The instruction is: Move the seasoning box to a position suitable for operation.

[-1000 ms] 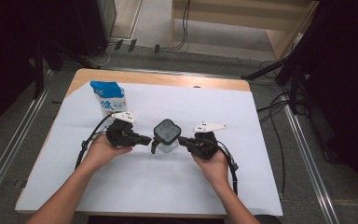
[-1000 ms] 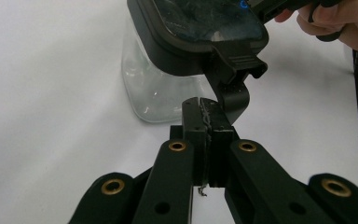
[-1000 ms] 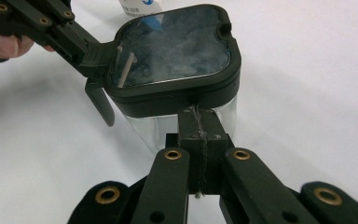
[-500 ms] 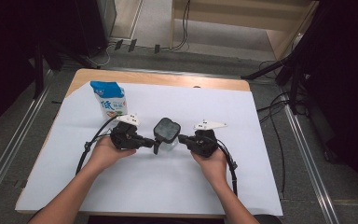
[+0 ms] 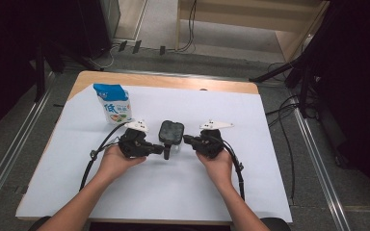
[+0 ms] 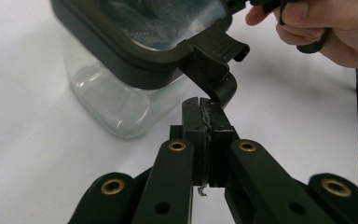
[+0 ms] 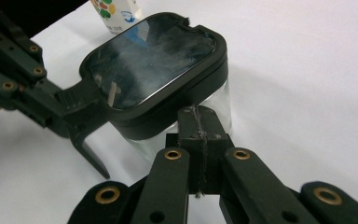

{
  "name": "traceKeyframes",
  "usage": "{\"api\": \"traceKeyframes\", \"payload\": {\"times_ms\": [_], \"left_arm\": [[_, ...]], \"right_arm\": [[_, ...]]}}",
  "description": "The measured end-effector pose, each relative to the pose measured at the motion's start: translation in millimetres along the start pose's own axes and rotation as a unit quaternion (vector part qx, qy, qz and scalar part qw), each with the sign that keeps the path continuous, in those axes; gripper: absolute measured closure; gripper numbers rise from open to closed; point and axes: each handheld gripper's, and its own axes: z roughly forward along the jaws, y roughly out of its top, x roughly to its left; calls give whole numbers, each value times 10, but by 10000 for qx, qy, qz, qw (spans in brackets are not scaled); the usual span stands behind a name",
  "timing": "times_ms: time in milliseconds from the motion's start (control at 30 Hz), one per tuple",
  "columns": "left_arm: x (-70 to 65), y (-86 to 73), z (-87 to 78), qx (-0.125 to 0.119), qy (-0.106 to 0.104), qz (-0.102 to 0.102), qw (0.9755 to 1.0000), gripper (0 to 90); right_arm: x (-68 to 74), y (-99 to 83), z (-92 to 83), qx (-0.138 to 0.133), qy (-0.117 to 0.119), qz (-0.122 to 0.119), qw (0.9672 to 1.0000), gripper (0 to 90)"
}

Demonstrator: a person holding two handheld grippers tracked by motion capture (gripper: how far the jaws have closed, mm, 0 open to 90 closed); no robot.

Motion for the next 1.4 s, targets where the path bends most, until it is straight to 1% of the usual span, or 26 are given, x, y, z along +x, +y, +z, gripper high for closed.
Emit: {"api": "traceKeyframes", "payload": {"times_ms": [100,200,333,400,433,467,500,567,633,667,700,733,767,800,833,900,933,1000,1100,1167,1200,1267,1333,1400], "left_arm": [[-35,5,24,7,17,45,10000,900],[-70,0,51,0,31,-2,10000,900],[-101,8,82,-7,26,-11,10000,900],[-111,18,106,-27,28,5,10000,900],[-122,24,121,-43,10,-30,10000,900],[-129,30,128,-16,29,-7,10000,900],[-137,33,140,-31,2,14,10000,900],[-137,38,140,-14,-28,45,10000,900],[-115,42,99,-62,-134,5,9999,900],[-100,44,68,-51,-162,22,9999,900],[-83,44,47,4,-303,-2,9995,900],[-66,43,24,143,-324,34,9994,895],[-60,35,4,238,-291,81,9993,890],[-49,28,-18,315,-296,152,9989,893],[-37,24,-49,336,-250,206,9989,900],[8,25,-125,288,-322,208,9989,900],[23,25,-162,207,-314,223,9990,900],[73,28,-233,89,-350,159,9992,900],[145,26,-309,25,-262,104,9996,900],[196,18,-335,40,-210,52,9998,900],[217,13,-344,54,-198,17,9998,900],[241,8,-362,33,-192,3,9998,900],[260,10,-374,-28,-163,30,9999,900],[275,12,-378,-73,-183,15,9998,900]], "right_arm": [[-3,10,18,-9,6,43,10000,900],[1,20,32,-6,-17,26,10000,900],[-1,29,55,-47,-40,18,10000,900],[-3,31,65,-67,-48,52,10000,900],[-10,32,69,-83,-54,59,9999,900],[-12,33,74,-98,-59,91,9999,900],[-14,34,75,-90,-60,108,9999,900],[-15,33,74,-71,-66,72,9999,900],[-8,28,64,-49,-59,57,10000,900],[-5,27,56,-51,-72,34,10000,900],[3,26,43,-53,-82,26,9999,900],[9,24,27,-54,-83,17,9999,900],[13,20,13,-78,-81,16,9999,900],[16,14,0,-92,-78,11,9999,900],[20,7,-16,-66,-89,20,9999,900],[30,-13,-44,-96,-65,45,9999,900],[41,-22,-62,-98,-66,52,9999,900],[73,-43,-102,-121,-40,50,9999,900],[136,-80,-164,-127,-27,20,9999,900],[172,-122,-209,-132,2,34,9999,900],[191,-146,-230,-132,38,106,9998,900],[240,-187,-246,-81,85,133,9998,900],[295,-206,-237,-50,119,47,9999,900],[353,-214,-220,-29,142,-23,9999,900]]}}
